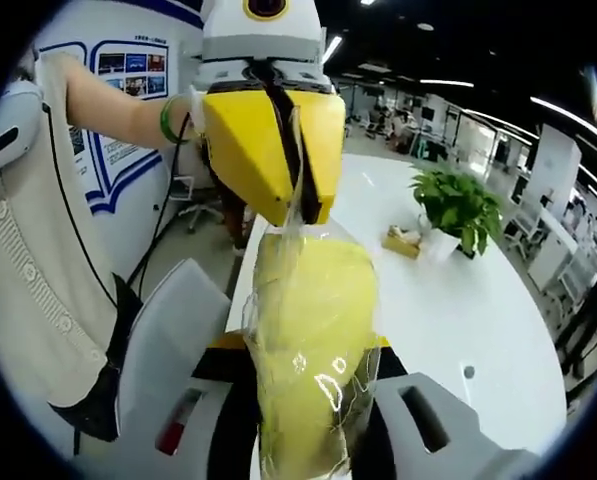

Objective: Compare the silicone blocks by pressing each to a similar depth, holding the contact briefly, and releasing to observe deformation and rebound differences across the visible hardness samples.

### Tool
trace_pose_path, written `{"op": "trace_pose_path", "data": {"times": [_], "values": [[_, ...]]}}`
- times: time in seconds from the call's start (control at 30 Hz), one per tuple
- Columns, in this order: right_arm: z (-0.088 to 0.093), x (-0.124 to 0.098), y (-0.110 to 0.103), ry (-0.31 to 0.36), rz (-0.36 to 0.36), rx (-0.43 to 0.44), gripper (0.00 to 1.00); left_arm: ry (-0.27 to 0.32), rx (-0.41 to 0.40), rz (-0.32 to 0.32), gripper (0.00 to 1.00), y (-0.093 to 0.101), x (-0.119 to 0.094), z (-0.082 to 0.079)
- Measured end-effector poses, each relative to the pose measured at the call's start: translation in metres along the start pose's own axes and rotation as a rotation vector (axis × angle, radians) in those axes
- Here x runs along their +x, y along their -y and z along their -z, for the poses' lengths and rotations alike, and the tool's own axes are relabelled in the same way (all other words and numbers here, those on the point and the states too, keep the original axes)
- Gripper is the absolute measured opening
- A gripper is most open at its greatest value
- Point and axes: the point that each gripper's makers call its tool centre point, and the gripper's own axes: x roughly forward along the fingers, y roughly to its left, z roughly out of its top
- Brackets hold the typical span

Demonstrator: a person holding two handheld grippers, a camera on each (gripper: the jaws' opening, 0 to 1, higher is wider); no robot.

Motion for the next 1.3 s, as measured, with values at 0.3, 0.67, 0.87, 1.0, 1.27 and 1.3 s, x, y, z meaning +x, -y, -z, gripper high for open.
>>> {"op": "trace_pose_path", "data": {"times": [0.3,0.67,0.87,1.0,1.27,1.3], "values": [[0.0037,0.0003,0.0017,-0.009,0.007,0.0,0.27,-0.002,-0.008,0.001,0.0,-0.0014,-0.0007,0.0046],[0.0038,0.0013,0.0033,-0.015,0.015,-0.008,0.28,0.004,-0.009,0.006,0.0,-0.0042,-0.0015,0.0051],[0.0047,0.0019,0.0033,-0.022,0.019,-0.015,0.28,0.006,-0.014,0.01,0.0,-0.0046,-0.0021,0.0061],[0.0054,0.0023,0.0032,-0.027,0.024,-0.022,0.28,0.006,-0.016,0.012,0.0,-0.0048,-0.0025,0.0069],[0.0066,0.0029,0.0038,-0.031,0.025,-0.022,0.29,0.007,-0.024,0.014,0.0,-0.0061,-0.0036,0.0091],[0.0066,0.003,0.0052,-0.032,0.027,-0.023,0.29,0.006,-0.024,0.014,0.0,-0.0063,-0.0037,0.0094]]}}
